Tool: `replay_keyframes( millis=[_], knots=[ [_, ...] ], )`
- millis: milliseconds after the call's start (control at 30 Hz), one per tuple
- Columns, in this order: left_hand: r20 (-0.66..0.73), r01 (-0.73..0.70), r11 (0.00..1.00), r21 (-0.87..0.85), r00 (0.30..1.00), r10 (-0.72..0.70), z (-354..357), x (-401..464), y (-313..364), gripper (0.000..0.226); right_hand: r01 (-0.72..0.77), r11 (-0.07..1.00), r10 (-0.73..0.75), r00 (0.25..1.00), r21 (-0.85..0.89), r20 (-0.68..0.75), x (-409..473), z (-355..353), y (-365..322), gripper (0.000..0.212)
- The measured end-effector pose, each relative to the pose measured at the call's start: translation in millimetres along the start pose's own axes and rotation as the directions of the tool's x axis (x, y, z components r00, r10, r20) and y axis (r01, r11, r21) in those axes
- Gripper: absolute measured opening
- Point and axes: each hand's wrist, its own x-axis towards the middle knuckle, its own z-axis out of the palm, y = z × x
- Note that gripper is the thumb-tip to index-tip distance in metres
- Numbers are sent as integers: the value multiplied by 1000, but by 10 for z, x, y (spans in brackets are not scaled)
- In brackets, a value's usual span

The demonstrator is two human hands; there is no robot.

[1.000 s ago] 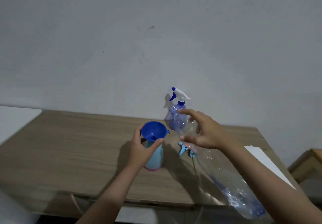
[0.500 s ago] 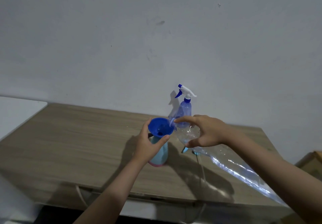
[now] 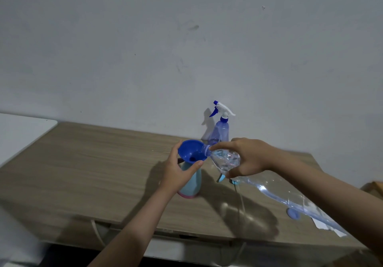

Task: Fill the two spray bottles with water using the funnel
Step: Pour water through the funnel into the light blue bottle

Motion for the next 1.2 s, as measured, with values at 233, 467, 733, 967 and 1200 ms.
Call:
replay_keyframes(
  millis=[233,467,733,967,1200],
  knots=[
    [10,-8,1000,-7,1000,8,-13,-7,22,75,11,999,-11,1000,-39,1,1,-7,1,81],
    [10,-2,1000,-7,1000,2,-15,-18,59,73,15,999,-16,1000,-34,-7,-28,6,-12,80],
    [24,-10,1000,22,1000,10,-26,-34,96,74,7,1000,-7,999,1,-45,-64,87,-16,79],
    [9,-18,999,34,1000,18,-28,-23,81,72,35,982,14,966,185,-256,-115,159,-9,79],
    [-12,-25,999,25,1000,26,10,-11,49,72,219,903,93,741,371,-665,-229,257,82,77]
  ],
)
